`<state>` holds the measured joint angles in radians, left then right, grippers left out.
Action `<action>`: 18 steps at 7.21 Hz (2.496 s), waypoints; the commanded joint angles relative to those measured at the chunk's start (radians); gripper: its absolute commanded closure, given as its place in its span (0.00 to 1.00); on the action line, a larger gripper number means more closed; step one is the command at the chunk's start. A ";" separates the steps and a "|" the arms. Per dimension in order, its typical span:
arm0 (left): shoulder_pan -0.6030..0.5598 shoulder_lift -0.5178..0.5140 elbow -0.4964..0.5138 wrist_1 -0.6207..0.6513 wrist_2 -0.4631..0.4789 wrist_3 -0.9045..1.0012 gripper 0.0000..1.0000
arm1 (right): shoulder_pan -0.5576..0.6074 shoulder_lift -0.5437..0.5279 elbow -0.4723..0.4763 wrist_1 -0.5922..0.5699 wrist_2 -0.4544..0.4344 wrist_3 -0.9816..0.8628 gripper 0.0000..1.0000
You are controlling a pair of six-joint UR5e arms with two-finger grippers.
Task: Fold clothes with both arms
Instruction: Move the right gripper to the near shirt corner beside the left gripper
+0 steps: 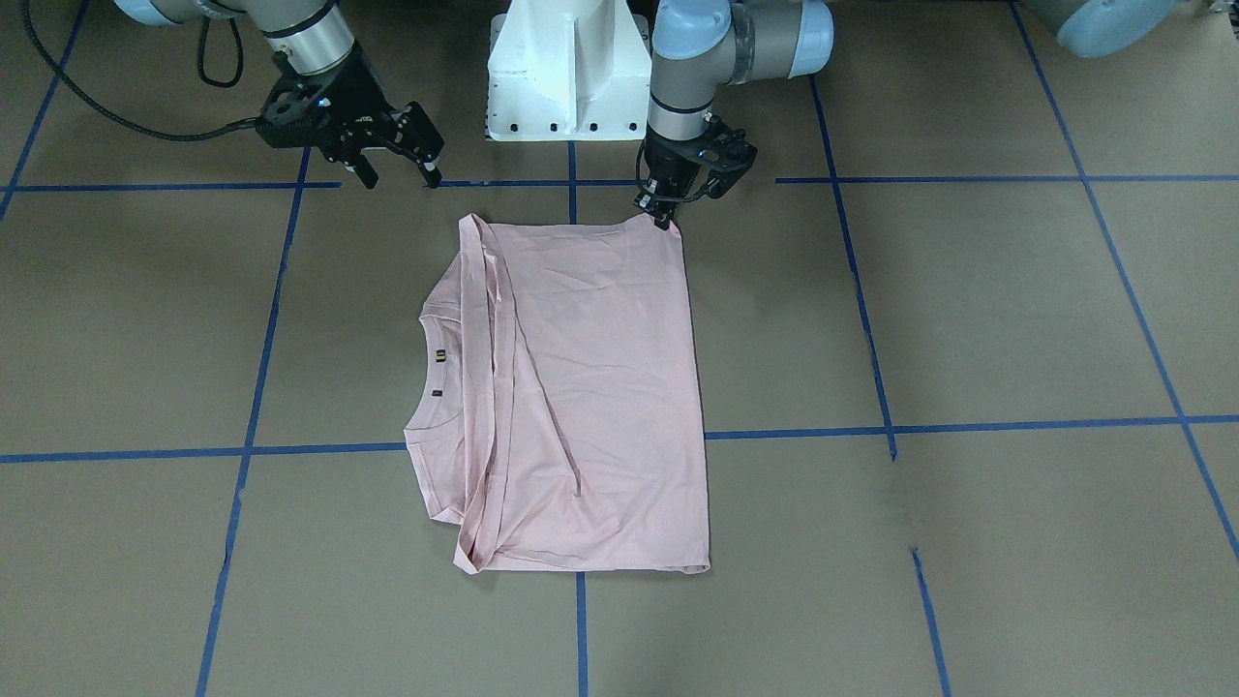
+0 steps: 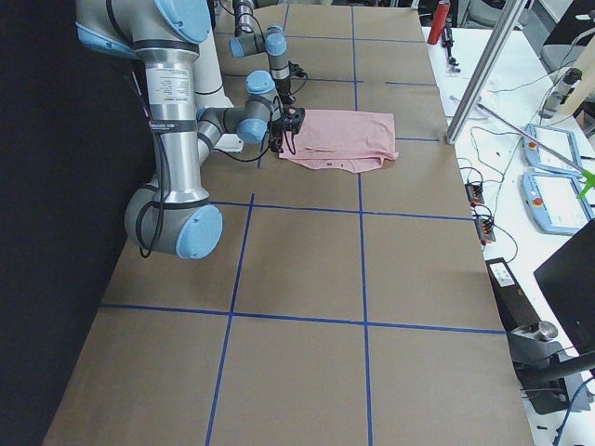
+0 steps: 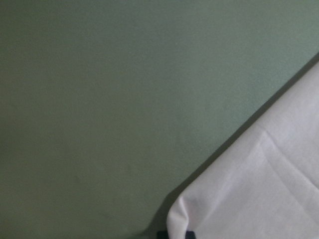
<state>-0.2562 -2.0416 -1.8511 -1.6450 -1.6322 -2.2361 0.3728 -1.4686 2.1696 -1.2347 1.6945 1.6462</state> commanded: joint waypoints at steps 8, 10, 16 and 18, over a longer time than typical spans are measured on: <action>-0.014 -0.002 -0.031 0.001 -0.006 0.053 1.00 | -0.072 0.313 -0.349 -0.221 -0.007 0.179 0.00; -0.014 -0.002 -0.031 0.001 -0.005 0.055 1.00 | -0.072 0.335 -0.370 -0.220 -0.007 0.176 0.00; -0.014 -0.002 -0.031 0.001 -0.005 0.055 1.00 | -0.065 0.361 -0.390 -0.232 0.001 0.170 0.00; -0.014 -0.002 -0.031 0.001 -0.005 0.055 1.00 | -0.063 0.363 -0.383 -0.236 0.002 0.170 0.09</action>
<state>-0.2700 -2.0433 -1.8822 -1.6444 -1.6368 -2.1812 0.3081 -1.1071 1.7827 -1.4682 1.6950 1.8163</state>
